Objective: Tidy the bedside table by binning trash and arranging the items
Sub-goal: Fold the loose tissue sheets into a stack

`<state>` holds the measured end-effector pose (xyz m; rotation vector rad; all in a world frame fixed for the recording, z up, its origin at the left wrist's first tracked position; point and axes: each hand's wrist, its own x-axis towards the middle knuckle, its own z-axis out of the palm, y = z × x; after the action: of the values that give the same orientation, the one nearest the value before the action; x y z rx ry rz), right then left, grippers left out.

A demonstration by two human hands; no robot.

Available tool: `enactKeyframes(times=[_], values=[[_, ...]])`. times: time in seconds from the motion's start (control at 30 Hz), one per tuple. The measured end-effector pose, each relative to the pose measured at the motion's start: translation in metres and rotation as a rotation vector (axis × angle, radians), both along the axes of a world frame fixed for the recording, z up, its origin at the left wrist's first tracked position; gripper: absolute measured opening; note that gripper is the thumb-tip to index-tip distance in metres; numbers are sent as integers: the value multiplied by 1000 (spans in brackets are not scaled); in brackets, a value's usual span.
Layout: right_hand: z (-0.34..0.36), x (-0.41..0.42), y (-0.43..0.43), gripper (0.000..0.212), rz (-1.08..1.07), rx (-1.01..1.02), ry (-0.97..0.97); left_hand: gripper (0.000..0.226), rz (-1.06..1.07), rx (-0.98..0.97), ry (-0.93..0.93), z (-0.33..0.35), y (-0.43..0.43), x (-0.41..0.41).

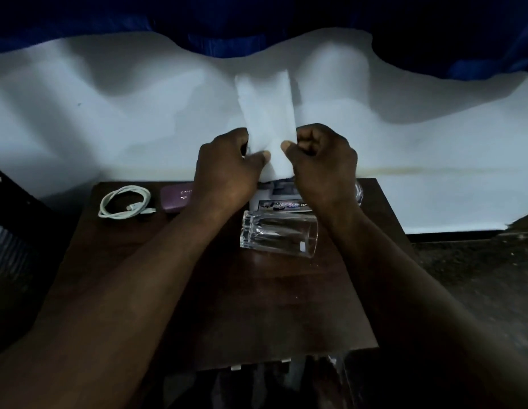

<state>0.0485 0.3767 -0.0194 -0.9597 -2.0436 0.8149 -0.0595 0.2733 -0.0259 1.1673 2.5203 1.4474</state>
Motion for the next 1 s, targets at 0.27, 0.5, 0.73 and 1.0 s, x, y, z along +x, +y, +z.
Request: enactKeyframes(times=[0.27, 0.5, 0.73, 1.0], values=[[-8, -19, 48, 21, 180, 142, -288, 45, 46, 25, 52, -13, 39, -28], [-15, -19, 61, 20, 74, 202, -252, 39, -6, 36, 25, -17, 50, -44], [-17, -23, 71, 27, 52, 260, -387, 17, -39, 38, 103, -19, 61, -43], [-2, -19, 93, 21, 115, 152, -351, 30, -12, -95, 386, -28, 67, -37]])
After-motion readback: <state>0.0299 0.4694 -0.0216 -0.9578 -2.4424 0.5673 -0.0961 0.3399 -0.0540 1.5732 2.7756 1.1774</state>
